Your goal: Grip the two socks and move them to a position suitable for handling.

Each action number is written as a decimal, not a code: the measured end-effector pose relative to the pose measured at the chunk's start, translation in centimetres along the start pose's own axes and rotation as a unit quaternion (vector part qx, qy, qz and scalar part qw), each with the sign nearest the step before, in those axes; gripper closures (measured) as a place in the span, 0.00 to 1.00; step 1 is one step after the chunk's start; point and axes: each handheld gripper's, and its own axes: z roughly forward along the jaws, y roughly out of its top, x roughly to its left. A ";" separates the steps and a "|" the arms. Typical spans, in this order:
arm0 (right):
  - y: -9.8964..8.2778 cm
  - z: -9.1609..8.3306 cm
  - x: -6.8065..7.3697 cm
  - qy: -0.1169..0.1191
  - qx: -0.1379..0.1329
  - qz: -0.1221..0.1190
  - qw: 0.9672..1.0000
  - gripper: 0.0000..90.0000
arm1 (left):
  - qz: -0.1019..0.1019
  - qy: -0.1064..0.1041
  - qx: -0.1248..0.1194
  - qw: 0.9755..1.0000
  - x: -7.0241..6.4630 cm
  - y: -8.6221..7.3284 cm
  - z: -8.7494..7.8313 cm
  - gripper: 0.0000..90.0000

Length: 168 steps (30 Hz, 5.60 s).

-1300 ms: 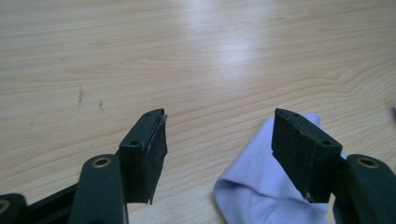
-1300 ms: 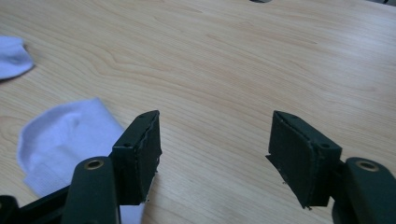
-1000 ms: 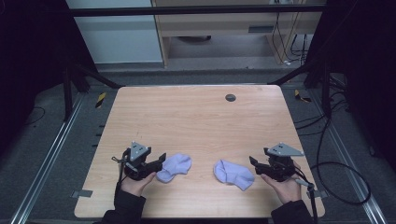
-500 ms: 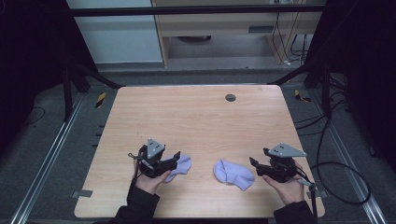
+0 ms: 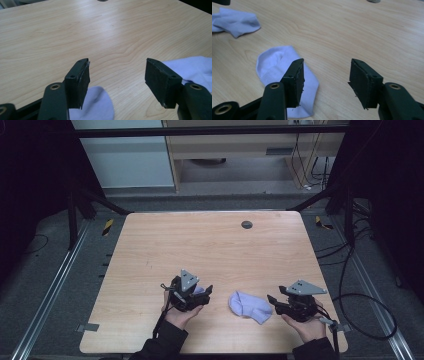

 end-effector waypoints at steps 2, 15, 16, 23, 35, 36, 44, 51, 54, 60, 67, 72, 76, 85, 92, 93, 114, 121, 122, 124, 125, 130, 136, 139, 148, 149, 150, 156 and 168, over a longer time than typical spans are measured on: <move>-0.2 0.1 0.2 0.005 0.006 -0.002 1.000 0.52 | 0.008 -0.004 0.004 1.000 -0.9 0.0 0.5 0.41; -1.5 0.9 1.2 0.034 0.029 -0.017 0.999 0.58 | 0.025 -0.015 0.030 0.999 -3.3 -0.6 2.4 0.44; -1.6 0.9 1.3 0.036 0.031 -0.016 0.999 0.58 | 0.026 -0.015 0.032 0.999 -3.5 -0.6 2.5 0.44; -2.5 1.1 2.3 0.056 0.042 -0.024 0.997 0.62 | 0.035 -0.023 0.040 0.998 -4.5 -0.9 3.1 0.46; -3.2 1.6 3.2 0.078 0.063 -0.032 0.994 0.70 | 0.055 -0.030 0.064 0.996 -6.6 -1.4 4.7 0.54; -3.3 1.6 3.2 0.081 0.063 -0.032 0.994 0.70 | 0.056 -0.030 0.068 0.996 -6.7 -1.5 4.8 0.55; -3.6 2.1 3.6 0.090 0.080 -0.041 0.992 0.74 | 0.057 -0.026 0.092 0.994 -7.3 -1.9 5.9 0.61; -3.7 2.5 3.8 0.098 0.091 -0.042 0.990 0.78 | 0.051 -0.032 0.110 0.992 -7.2 -2.1 6.4 0.70; -3.7 2.7 3.9 0.095 0.100 -0.046 0.989 0.81 | 0.050 -0.034 0.111 0.992 -7.2 -2.2 6.5 0.73; -3.7 2.9 3.9 0.093 0.109 -0.042 0.989 0.87 | 0.047 -0.040 0.111 0.992 -7.2 -2.3 6.6 0.81; -3.6 3.1 3.8 0.093 0.113 -0.034 0.989 0.93 | 0.043 -0.049 0.112 0.992 -7.1 -2.2 6.7 0.89; -3.4 2.7 3.6 0.105 0.102 -0.022 0.989 0.94 | 0.044 -0.050 0.111 0.992 -7.0 -2.2 6.6 0.95; -2.8 1.7 3.4 0.107 0.062 -0.004 0.992 0.94 | 0.043 -0.059 0.108 0.991 -6.8 -2.2 6.5 0.97; -1.8 0.9 2.5 0.082 0.009 0.033 0.996 0.94 | 0.052 -0.064 0.105 0.991 -6.3 -2.5 6.2 0.98; -1.1 1.5 1.2 0.060 0.003 0.064 0.996 0.94 | 0.055 -0.067 0.107 0.990 -6.1 -2.5 6.1 0.98; -1.0 1.7 1.0 0.056 0.003 0.068 0.996 0.94 | 0.058 -0.067 0.108 0.990 -6.1 -2.5 6.1 0.98; -0.4 5.3 -3.0 -0.035 0.031 0.067 0.997 0.81 | 0.048 -0.062 0.105 0.991 -6.1 -2.4 6.1 0.83; -0.8 4.2 -3.2 -0.037 0.033 0.071 0.996 0.71 | 0.039 -0.053 0.094 0.993 -5.7 -2.2 5.7 0.66; -1.0 4.2 -3.1 -0.039 0.040 0.070 0.996 0.71 | 0.039 -0.053 0.094 0.993 -5.7 -2.2 5.7 0.66; -1.2 4.3 -3.2 -0.041 0.047 0.070 0.996 0.71 | 0.036 -0.052 0.097 0.993 -5.8 -2.2 5.8 0.65; -1.4 4.4 -3.2 -0.039 0.053 0.077 0.995 0.72 | 0.036 -0.053 0.099 0.993 -5.8 -2.2 5.9 0.65; -1.6 5.3 -3.2 -0.029 0.072 0.082 0.994 0.74 | 0.033 -0.055 0.112 0.992 -5.8 -2.4 6.1 0.69; -1.9 6.2 -3.1 -0.026 0.094 0.074 0.992 0.82 | 0.030 -0.060 0.111 0.992 -6.0 -2.6 6.2 0.81; -1.9 6.1 -3.1 -0.031 0.096 0.074 0.992 0.90 | 0.032 -0.060 0.111 0.992 -6.0 -2.6 6.2 0.87; -1.6 6.1 -2.8 -0.026 0.101 0.072 0.992 1.00 | 0.031 -0.061 0.103 0.992 -6.0 -2.5 6.2 0.98; -1.5 5.9 -2.7 -0.025 0.098 0.072 0.992 1.00 | 0.029 -0.061 0.098 0.993 -5.9 -2.4 6.1 0.98; -1.4 5.6 -2.7 -0.025 0.094 0.072 0.993 1.00 | 0.028 -0.063 0.094 0.993 -5.8 -2.3 5.9 0.98; -1.1 3.5 -2.1 -0.023 0.076 0.065 0.995 1.00 | 0.021 -0.069 0.083 0.994 -5.4 -1.5 5.6 0.98; -3.0 1.0 -1.3 -0.037 0.097 0.069 0.992 0.99 | 0.045 -0.073 0.101 0.991 -6.1 -1.1 7.3 0.94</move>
